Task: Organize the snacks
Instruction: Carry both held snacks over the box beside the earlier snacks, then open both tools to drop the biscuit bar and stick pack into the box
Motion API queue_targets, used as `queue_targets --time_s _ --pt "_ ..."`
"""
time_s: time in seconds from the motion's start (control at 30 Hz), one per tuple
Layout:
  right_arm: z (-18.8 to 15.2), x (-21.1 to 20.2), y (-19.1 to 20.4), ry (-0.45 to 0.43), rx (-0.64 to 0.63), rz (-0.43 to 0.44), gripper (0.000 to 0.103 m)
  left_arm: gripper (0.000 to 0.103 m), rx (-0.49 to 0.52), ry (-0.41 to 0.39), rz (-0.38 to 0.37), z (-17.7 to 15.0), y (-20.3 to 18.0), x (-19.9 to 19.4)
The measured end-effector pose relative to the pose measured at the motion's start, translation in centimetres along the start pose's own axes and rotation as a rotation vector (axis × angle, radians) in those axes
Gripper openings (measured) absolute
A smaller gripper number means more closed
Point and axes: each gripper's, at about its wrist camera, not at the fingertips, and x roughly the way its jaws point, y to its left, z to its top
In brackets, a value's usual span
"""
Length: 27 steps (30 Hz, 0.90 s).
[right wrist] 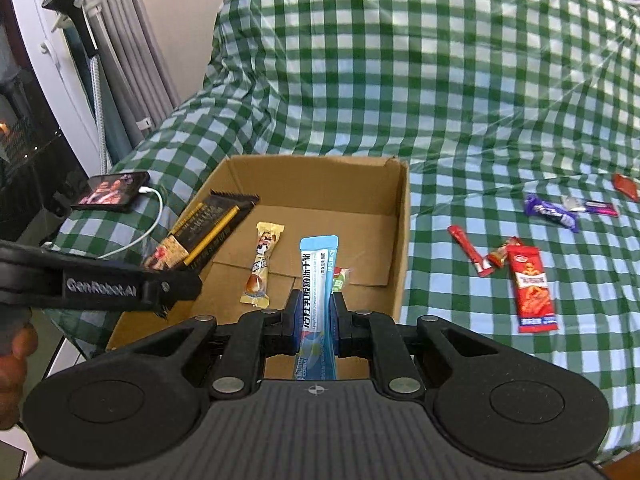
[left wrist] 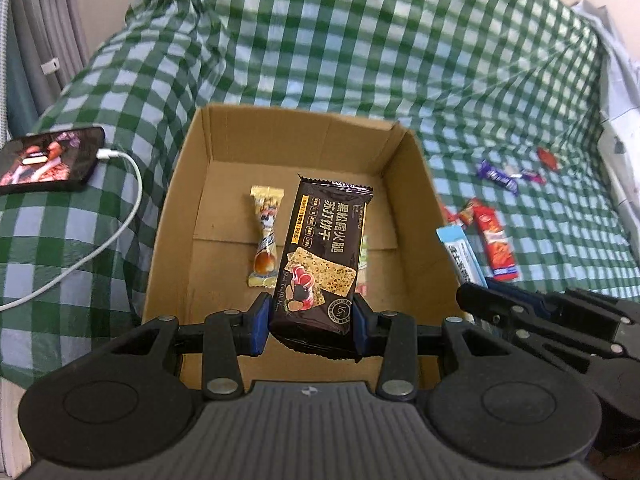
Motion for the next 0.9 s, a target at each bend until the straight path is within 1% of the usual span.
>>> queue_targets --time_s 0.17,0.3,0.33,0.37,0.4,0.43,0.47,0.5,0.53,0.6,0.7,0.73,0.8,0.9 --pt "0.7 3.3 -0.6 0.05 0.026 0.027 0.014 0.045 0.0 0.041 0.027 0.7 0.9 3.0" --pt "1.2 5.4 -0.6 0.069 0.029 0.037 0.015 0.046 0.009 0.039 0.062 1.3 1.2 4.5" --pt "1.4 5.8 -0.7 0.07 0.03 0.037 0.015 0.058 0.006 0.036 0.072 1.5 1.3 4.8" --pt "1.4 6.2 -0.7 0.07 0.033 0.033 0.02 0.086 0.002 0.037 0.077 1.7 1.4 5.0" --pt "1.4 6.6 -0.9 0.07 0.035 0.024 0.023 0.092 -0.008 0.04 0.09 1.9 1.5 5.2" --pt "1.5 6.9 -0.9 0.073 0.036 0.015 0.03 0.098 -0.021 0.032 0.133 2.1 1.6 5.3" --pt "1.6 7.1 -1.1 0.07 0.046 -0.004 0.038 0.101 -0.021 0.022 0.145 2.2 1.6 5.4" --pt "1.5 7.3 -1.5 0.067 0.063 -0.02 0.049 0.103 -0.015 0.019 0.142 2.3 1.7 5.5" --pt "1.5 7.4 -1.9 0.071 0.084 -0.032 0.054 0.103 -0.012 0.025 0.136 2.3 1.9 5.6" --pt "1.3 7.5 -2.7 0.086 0.126 -0.036 0.068 0.103 -0.013 0.05 0.129 2.1 2.0 5.9" --pt "0.7 6.9 -3.1 0.101 0.143 -0.034 0.075 0.103 0.003 0.076 0.145 1.4 1.7 5.7" --pt "0.4 6.6 -3.0 0.104 0.14 -0.034 0.076 0.103 0.01 0.077 0.148 1.0 1.6 5.4" --pt "0.0 5.7 -3.0 0.107 0.134 -0.038 0.083 0.103 0.021 0.074 0.15 0.2 1.4 4.5" --pt "-0.6 4.2 -2.5 0.108 0.124 -0.046 0.089 0.103 0.034 0.062 0.155 -1.0 1.0 2.9"
